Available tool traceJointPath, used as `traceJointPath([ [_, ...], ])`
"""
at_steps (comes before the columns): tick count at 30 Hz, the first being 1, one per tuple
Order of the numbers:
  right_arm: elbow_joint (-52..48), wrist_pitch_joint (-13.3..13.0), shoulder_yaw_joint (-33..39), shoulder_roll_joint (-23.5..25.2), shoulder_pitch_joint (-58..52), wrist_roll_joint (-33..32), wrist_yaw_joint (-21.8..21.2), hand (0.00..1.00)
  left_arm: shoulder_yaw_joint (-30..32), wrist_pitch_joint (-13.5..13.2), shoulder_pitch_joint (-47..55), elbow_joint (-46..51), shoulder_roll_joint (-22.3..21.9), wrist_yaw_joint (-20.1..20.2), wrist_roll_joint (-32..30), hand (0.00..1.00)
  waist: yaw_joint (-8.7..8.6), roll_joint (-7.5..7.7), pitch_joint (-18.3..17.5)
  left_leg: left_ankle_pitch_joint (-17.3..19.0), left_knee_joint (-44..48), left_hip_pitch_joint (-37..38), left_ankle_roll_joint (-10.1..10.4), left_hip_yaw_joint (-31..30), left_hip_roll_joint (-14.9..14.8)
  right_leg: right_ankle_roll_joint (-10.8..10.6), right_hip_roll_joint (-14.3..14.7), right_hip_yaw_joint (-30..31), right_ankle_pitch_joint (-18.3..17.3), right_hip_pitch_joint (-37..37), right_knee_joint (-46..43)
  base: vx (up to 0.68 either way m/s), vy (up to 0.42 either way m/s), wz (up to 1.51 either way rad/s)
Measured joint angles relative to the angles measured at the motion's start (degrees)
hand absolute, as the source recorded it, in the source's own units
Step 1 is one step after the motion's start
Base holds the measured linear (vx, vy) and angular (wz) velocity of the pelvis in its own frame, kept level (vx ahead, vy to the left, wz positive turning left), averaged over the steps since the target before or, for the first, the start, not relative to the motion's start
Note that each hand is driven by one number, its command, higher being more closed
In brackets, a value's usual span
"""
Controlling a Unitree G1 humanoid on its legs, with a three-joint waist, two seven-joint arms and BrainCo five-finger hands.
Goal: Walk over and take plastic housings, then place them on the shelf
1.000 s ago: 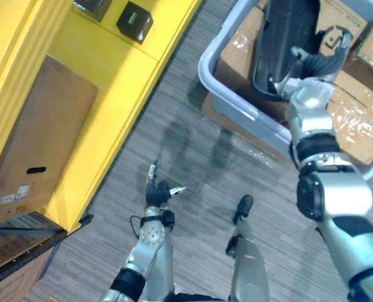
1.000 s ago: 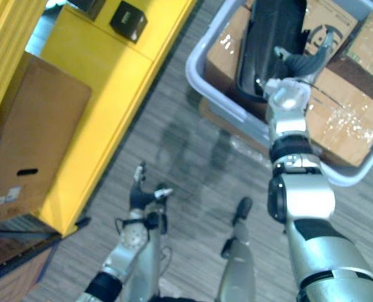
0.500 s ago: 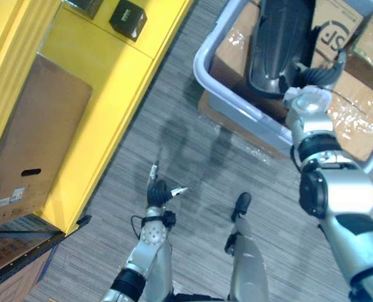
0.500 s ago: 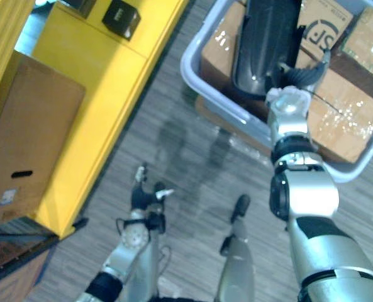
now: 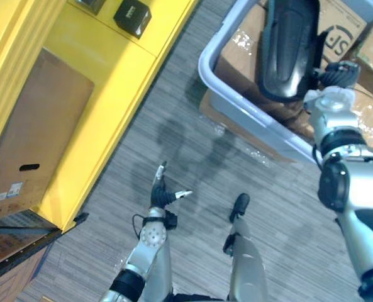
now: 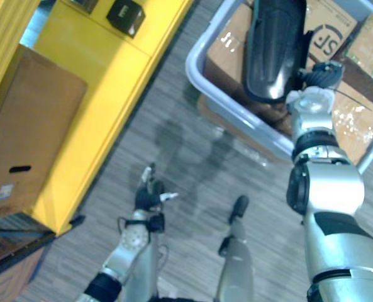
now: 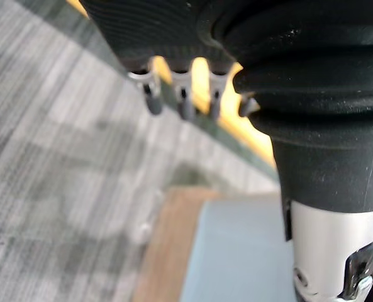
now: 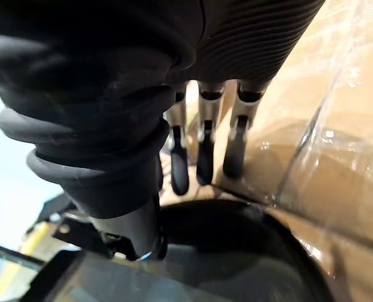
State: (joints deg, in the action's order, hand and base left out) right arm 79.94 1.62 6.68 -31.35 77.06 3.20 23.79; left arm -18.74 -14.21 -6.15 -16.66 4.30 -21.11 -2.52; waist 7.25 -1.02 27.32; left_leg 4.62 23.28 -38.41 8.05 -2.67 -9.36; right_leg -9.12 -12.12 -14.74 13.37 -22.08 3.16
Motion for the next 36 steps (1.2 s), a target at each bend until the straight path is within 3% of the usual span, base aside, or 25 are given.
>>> traceJointPath([
  [12, 2.18, 3.9, -2.3, -1.23, -0.06, 19.86, -2.69, 1.0, -0.58, 0.63, 1.92, 2.89, 0.38, 3.73, -0.02, 0.0, 1.67, -0.24, -0.15, -2.47, -2.22, -0.62, 0.38, -1.94, 0.47, -0.02, 0.12, -2.64, -0.92, 0.11, 0.0, -0.03, 0.02, 0.09],
  [17, 1.79, 4.12, -5.53, -1.22, -1.62, 26.29, -2.25, 1.0, -0.76, 0.87, 2.02, 3.58, 0.22, 3.75, -0.2, 0.0, 1.64, -1.05, -0.67, -4.46, -5.07, 0.14, 0.7, -2.68, 0.65, -0.04, 0.12, -3.53, -1.03, 0.21, 0.0, -0.02, 0.013, 0.1],
  [19, -0.18, 4.48, -6.99, -1.18, -4.08, 29.33, 0.21, 1.0, -1.25, 0.89, 1.69, 3.74, 0.14, 3.17, -0.32, 0.0, 1.66, -1.37, -0.9, -4.84, -5.63, 0.38, 0.8, -2.77, 0.66, -0.02, 0.12, -3.68, -1.02, 0.27, 0.01, 0.0, 0.021, 0.05],
  [28, -9.44, 5.11, -8.56, -1.12, -10.57, 31.43, 5.32, 1.0, 1.38, 0.77, -5.39, 3.72, 0.36, -3.08, -0.81, 0.0, 1.02, -1.49, -0.98, -4.92, -5.8, 1.61, 0.81, -1.4, 0.45, 0.05, -0.01, -2.12, -0.73, 0.27, 0.03, 0.0, 0.014, -0.06],
  [36, -17.82, 5.09, -8.36, -0.57, -12.93, 31.57, 7.71, 1.0, 5.0, 0.44, -15.69, 3.7, 2.75, -7.06, -1.64, 0.0, -1.89, -1.47, -0.99, -4.91, -5.66, 2.64, 0.8, -0.15, 0.09, 0.32, 0.02, -0.72, -0.24, 0.31, -0.03, 0.0, 0.024, -0.08],
])
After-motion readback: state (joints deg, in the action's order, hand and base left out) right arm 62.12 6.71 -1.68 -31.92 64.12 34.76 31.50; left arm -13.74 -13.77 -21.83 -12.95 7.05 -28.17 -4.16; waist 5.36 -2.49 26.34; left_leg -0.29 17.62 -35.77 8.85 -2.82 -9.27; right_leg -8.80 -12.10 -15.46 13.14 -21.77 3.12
